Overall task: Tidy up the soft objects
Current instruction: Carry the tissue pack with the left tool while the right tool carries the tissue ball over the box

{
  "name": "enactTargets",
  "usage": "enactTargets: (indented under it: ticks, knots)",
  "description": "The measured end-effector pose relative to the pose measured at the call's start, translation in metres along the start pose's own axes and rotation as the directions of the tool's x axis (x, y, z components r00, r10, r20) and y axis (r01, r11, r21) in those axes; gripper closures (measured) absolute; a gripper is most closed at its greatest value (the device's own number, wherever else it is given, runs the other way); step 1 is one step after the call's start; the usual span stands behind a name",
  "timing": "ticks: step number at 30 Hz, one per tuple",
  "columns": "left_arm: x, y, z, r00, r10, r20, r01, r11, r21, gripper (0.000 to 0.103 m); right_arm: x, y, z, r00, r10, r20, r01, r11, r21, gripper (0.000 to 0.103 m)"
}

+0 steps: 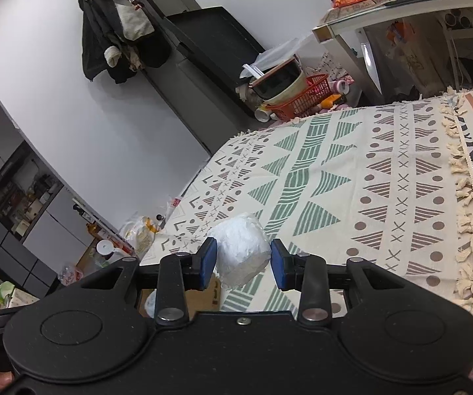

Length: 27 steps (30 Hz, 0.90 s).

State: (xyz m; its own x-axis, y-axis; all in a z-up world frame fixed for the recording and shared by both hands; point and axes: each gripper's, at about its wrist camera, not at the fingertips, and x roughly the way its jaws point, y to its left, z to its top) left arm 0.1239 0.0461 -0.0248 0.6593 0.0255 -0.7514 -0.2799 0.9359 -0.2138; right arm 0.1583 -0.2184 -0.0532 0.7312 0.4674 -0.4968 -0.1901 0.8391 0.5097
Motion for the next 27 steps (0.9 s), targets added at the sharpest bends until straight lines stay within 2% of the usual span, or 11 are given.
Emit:
enactTargets:
  ticks: [14,27]
  knots:
    - [-0.015,0.045,0.008,0.999,-0.045,-0.003,0.045,0.998,-0.047,0.045,0.005,0.056,-0.013,0.999,0.044,-0.021,-0.045,0.997,-0.061,0.068]
    - [0.012,0.076,0.010,0.994,-0.089,-0.056,0.081,0.987,-0.136,0.045,0.039,0.100,-0.028,0.995,0.054,-0.081,-0.063,0.992,-0.109,0.068]
